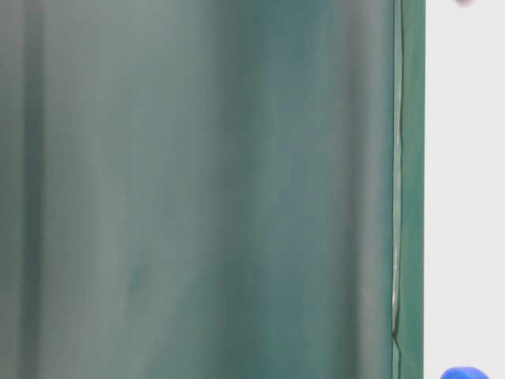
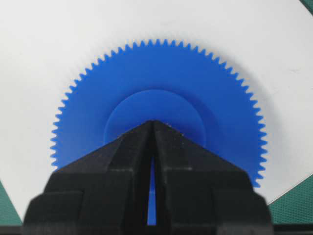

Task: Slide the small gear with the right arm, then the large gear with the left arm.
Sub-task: 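Slide the small blue gear left with the right gripper into the large gear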

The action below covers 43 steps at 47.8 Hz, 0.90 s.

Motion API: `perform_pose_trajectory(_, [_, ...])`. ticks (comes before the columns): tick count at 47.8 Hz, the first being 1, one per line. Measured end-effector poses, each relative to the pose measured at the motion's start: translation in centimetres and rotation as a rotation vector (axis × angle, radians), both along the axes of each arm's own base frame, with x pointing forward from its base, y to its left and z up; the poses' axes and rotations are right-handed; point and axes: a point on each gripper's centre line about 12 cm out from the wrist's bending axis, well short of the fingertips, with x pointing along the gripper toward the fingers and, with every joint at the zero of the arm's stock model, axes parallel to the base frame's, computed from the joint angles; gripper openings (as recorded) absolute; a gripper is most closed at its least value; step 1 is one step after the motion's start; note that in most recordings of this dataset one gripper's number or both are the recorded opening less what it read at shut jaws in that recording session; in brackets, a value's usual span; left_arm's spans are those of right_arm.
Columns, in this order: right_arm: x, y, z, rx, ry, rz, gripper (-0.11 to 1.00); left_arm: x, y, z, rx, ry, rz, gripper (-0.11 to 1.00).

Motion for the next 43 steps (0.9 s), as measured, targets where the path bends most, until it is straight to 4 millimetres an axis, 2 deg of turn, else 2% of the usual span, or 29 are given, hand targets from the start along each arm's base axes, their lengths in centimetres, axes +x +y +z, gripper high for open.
perform_pose_trajectory(12, [0.3,-0.2,-0.1,0.005,0.004,-0.002,0.5,0.0,0.0,-0.1,-0.002,0.003,0.0,0.0])
perform_pose_trajectory(21, [2.3,-0.6,-0.4,0.003,-0.006,0.021,0.5,0.0,0.0,0.0,-0.005,0.001,0.0,0.0])
perform_pose_trajectory(29, [7.0,-0.9,-0.6,-0.002,-0.019,0.098,0.5,0.0,0.0,-0.2,-0.011,0.006,0.0,0.0])
perform_pose_trajectory(43, [19.2,-1.1,-1.4,-0.05,-0.057,0.25,0.5,0.0,0.0,-0.2,-0.016,0.006,0.0,0.0])
